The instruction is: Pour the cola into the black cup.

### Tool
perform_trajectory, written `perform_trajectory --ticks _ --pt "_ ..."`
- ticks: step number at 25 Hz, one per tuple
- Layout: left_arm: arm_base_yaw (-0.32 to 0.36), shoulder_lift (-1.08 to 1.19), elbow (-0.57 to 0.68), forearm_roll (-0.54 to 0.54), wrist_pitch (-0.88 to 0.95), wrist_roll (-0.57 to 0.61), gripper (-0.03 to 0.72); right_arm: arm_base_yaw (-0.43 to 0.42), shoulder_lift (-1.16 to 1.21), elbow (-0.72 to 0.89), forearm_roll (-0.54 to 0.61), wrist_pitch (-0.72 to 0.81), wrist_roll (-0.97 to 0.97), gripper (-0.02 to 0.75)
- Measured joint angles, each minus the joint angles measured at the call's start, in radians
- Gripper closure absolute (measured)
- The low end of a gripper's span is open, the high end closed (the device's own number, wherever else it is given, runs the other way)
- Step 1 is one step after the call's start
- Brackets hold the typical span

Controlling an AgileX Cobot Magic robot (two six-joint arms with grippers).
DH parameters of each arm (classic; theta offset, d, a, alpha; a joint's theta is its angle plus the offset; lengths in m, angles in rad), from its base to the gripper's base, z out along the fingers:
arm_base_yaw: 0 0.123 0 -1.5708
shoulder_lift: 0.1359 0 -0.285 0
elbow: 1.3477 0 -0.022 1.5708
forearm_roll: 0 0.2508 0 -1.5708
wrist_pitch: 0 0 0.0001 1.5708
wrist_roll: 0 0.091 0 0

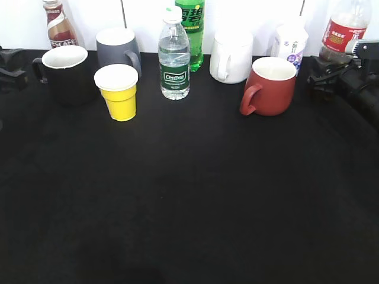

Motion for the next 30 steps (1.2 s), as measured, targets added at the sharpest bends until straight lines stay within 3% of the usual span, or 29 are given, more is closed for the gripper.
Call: perform_trajectory --ticks 3,7,8,9,10,12,14,17,19,21,25,30 --pt "0.0 0.0 0.0 0.0 0.0 0.0 0.356 0.0 -0.021 0.052 0.0 0.007 0.0 0.102" --pt "-0.003 -0.003 0.001 -0.001 0.1 0.0 0.356 -0.001 -0.167 0.18 0.023 0.12 0.0 0.087" --pt "-0.02 -0.019 0.001 -0.005 0.18 0.0 0.353 -0.001 -0.225 0.21 0.018 0.234 0.002 0.087" --pt "-0.057 -0.05 -0.035 -0.017 0.378 0.0 0.335 -0.001 -0.347 0.218 -0.066 0.482 0.06 0.092" --pt "-0.069 -0.06 -0.057 -0.025 0.46 0.0 0.326 -0.001 -0.384 0.217 -0.111 0.563 0.114 0.095" --pt "-0.091 -0.078 -0.149 -0.058 0.81 0.0 0.312 0.009 -0.537 0.212 -0.398 0.971 0.425 0.122" --pt "-0.092 -0.078 -0.229 -0.058 1.118 0.0 0.307 0.077 -0.649 0.211 -0.447 1.312 0.493 0.153" --pt "-0.092 -0.111 -0.267 -0.093 1.333 0.0 0.307 0.211 -0.702 0.152 -0.164 1.665 0.249 0.169" --pt "-0.095 -0.218 -0.267 -0.101 1.435 0.0 0.307 0.245 -0.749 0.102 0.099 1.891 0.01 0.172" --pt "-0.095 -0.376 -0.267 -0.095 1.533 0.0 0.305 0.251 -0.882 0.094 0.27 1.992 -0.086 0.172" --pt "-0.095 -0.762 -0.267 -0.102 1.723 0.0 0.304 0.252 -1.325 0.137 0.296 2.143 -0.121 0.172" --pt "-0.095 -1.104 -0.267 -0.107 1.812 0.0 0.304 0.253 -1.964 0.358 0.297 2.207 -0.126 0.172"
